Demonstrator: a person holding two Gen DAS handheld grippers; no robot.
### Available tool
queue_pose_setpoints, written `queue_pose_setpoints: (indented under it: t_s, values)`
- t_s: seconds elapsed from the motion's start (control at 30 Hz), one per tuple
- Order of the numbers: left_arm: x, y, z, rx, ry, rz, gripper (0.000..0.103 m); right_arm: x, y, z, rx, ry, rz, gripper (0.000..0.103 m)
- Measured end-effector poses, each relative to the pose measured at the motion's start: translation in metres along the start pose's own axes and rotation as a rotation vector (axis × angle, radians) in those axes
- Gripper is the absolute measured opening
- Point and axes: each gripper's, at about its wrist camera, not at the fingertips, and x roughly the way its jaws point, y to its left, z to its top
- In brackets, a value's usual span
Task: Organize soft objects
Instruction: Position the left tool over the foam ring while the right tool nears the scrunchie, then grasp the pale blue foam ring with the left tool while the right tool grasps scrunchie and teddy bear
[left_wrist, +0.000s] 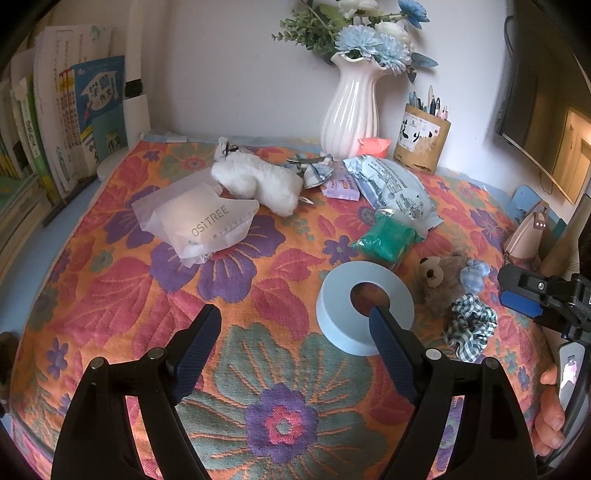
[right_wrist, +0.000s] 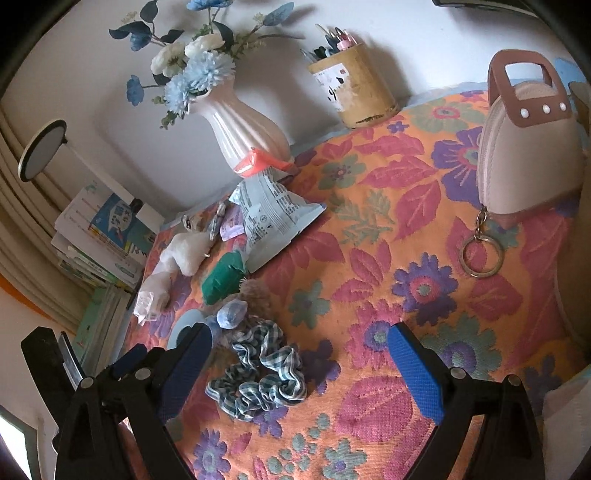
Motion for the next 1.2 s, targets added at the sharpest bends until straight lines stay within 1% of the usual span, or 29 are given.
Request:
queue_pose_setpoints:
  t_s: [0.13,0.4,0.63,0.83,0.93,0.97,1.0,1.03,1.07,1.13,1.17,1.2]
  values:
    - [0.0,0.0,0.0,0.0,0.0,-0.001,0.081,0.0,0.0,0.001,-0.002,-0.005,0.008,0.096]
    - [0.001,0.0,0.0,0.0,0.0,0.0,0.081,0.002,0.002,0.001,-0.016,0.006,-0.011,0.096]
    - [0.0,0.001,0.0,0.0,-0.001,-0.001,0.081,0.002,0.0,0.001,-0.003,0.006,-0.001,0.096]
    - [0.001,-0.001,-0.001,0.003,0.002,0.005,0.081,0.003,0.0,0.001,-0.01,0.009,-0.012,0.096]
    - [0.005,-0.013,0.0,0.061,0.036,0.018,0.081,0.004,0.005,0.0,-0.035,0.011,-0.04,0.096]
    - [0.005,-0.02,0.0,0.095,0.045,0.036,0.081,0.005,0.008,-0.001,-0.051,0.014,-0.053,0.096]
    - [0.004,-0.027,0.001,0.12,0.035,0.069,0.081,0.006,0.012,-0.002,-0.068,0.019,-0.059,0.096]
    - [0.004,-0.032,0.002,0.134,0.034,0.08,0.081,0.009,0.016,-0.003,-0.092,0.03,-0.066,0.097]
    - [0.008,-0.036,0.004,0.139,0.051,0.062,0.081,0.011,0.021,-0.005,-0.119,0.04,-0.085,0.098]
    - [0.016,-0.036,0.009,0.115,0.086,-0.003,0.081,0.017,0.033,-0.008,-0.179,0.049,-0.153,0.098]
    - [0.021,-0.036,0.012,0.098,0.101,-0.036,0.08,0.019,0.038,-0.01,-0.202,0.052,-0.177,0.098]
    - [0.024,-0.036,0.014,0.09,0.109,-0.045,0.08,0.021,0.041,-0.01,-0.223,0.055,-0.198,0.098]
